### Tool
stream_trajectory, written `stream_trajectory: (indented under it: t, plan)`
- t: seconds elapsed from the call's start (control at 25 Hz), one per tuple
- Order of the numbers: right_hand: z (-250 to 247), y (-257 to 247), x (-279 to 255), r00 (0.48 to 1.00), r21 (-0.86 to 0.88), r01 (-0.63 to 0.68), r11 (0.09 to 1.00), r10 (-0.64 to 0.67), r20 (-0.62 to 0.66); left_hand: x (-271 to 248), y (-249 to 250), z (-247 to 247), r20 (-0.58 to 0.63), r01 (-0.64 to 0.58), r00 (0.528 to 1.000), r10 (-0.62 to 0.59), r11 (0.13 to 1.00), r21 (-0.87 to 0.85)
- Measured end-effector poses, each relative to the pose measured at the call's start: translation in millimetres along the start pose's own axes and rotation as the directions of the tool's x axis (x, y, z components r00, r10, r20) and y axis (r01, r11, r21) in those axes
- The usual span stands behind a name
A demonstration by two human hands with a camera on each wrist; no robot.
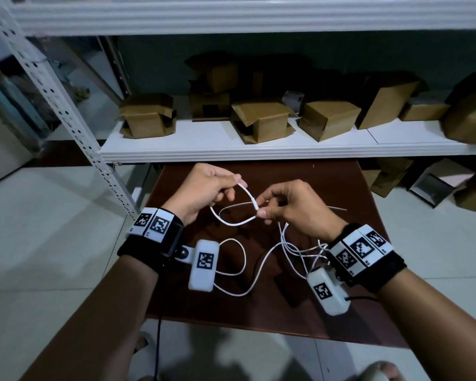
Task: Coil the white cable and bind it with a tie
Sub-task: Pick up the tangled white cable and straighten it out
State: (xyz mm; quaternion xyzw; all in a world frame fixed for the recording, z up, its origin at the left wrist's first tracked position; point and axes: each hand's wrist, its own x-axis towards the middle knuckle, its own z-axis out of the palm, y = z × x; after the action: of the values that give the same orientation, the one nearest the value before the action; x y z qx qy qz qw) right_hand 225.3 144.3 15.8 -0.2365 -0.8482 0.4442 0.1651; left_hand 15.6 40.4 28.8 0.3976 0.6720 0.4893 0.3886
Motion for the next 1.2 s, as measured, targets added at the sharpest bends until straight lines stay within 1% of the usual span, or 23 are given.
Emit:
stream_trajectory:
  t: [0.08, 0.16, 0.24, 0.32, 0.4, 0.48, 0.56, 0.6, 0.64, 0.72, 0.8, 0.88, 0.92, 1.04, 1.12, 1.2]
  plan:
    - [1.3, 0.6, 0.0, 0.999, 0.019, -0.028, 0.999, 0.027, 0.041, 0.7, 0.5, 1.5, 0.006, -0.026, 1.0, 0.026, 0.999, -0.026]
    - [2.9, -0.1, -0.9, 0.995, 0.1, -0.063, 0.993, 0.056, 0.078, 0.5, 1.7, 3.2, 0.041, -0.078, 0.996, 0.082, 0.994, -0.082]
    - [6.0, -1.4, -1.5, 0.99, 0.173, -0.096, 0.98, 0.076, 0.114, -1.1, 2.3, 7.4, 0.066, -0.125, 0.989, 0.131, 0.987, -0.097]
    - [9.8, -4.4, -2.1, 0.987, 0.232, -0.123, 0.965, 0.095, 0.131, -2.2, 1.2, 13.8, 0.061, -0.132, 0.989, 0.138, 0.987, -0.091]
    - [10.6, -5.6, -1.0, 0.989, 0.293, -0.138, 0.946, 0.118, 0.087, -2.0, 2.2, 18.6, 0.043, -0.099, 0.993, 0.107, 0.984, -0.146]
    - [7.5, -6.7, 0.6, 0.991, 0.376, -0.129, 0.918, 0.137, 0.005, -0.2, 5.4, 17.8, 0.055, -0.022, 0.998, 0.043, 0.941, -0.338]
    - [3.4, -7.6, 2.9, 0.984, 0.462, -0.092, 0.882, 0.151, -0.092, 0.2, 8.4, 12.2, 0.117, 0.026, 0.992, 0.036, 0.87, -0.492]
    - [2.0, -8.3, 3.5, 0.978, 0.504, -0.07, 0.861, 0.159, -0.137, -0.9, 9.2, 10.5, 0.16, 0.038, 0.986, 0.054, 0.853, -0.521]
    - [1.7, -8.7, 4.1, 0.971, 0.544, -0.049, 0.837, 0.169, -0.172, -2.7, 9.2, 11.1, 0.198, 0.041, 0.977, 0.075, 0.852, -0.522]
    - [3.5, -7.9, 5.1, 0.963, 0.587, -0.022, 0.81, 0.174, -0.205, -7.8, 6.8, 20.2, 0.237, 0.015, 0.966, 0.107, 0.887, -0.462]
    - [6.4, -7.4, 6.0, 0.967, 0.562, -0.02, 0.827, 0.159, -0.199, -9.7, 2.2, 32.9, 0.184, -0.022, 0.977, 0.109, 0.908, -0.419]
    - [8.8, -6.7, 5.9, 0.972, 0.509, -0.033, 0.86, 0.146, -0.182, -8.6, -0.3, 40.0, 0.087, -0.027, 0.994, 0.07, 0.908, -0.419]
    - [9.7, -6.0, 5.5, 0.975, 0.483, -0.035, 0.875, 0.137, -0.177, -7.9, -0.5, 40.3, 0.062, -0.023, 0.997, 0.052, 0.914, -0.406]
    - [12.5, -0.1, 5.0, 0.971, 0.432, -0.041, 0.901, 0.138, -0.194, -6.4, 0.0, 35.7, 0.075, 0.003, 0.997, 0.02, 0.953, -0.303]
    - [12.7, 1.1, 4.0, 0.965, 0.396, -0.061, 0.916, 0.155, -0.21, -7.0, -0.5, 34.5, 0.096, 0.023, 0.995, 0.003, 0.961, -0.276]
    - [11.0, 0.7, 3.8, 0.965, 0.399, -0.069, 0.914, 0.163, -0.207, -7.4, -2.4, 33.5, 0.095, 0.025, 0.996, 0.0, 0.966, -0.257]
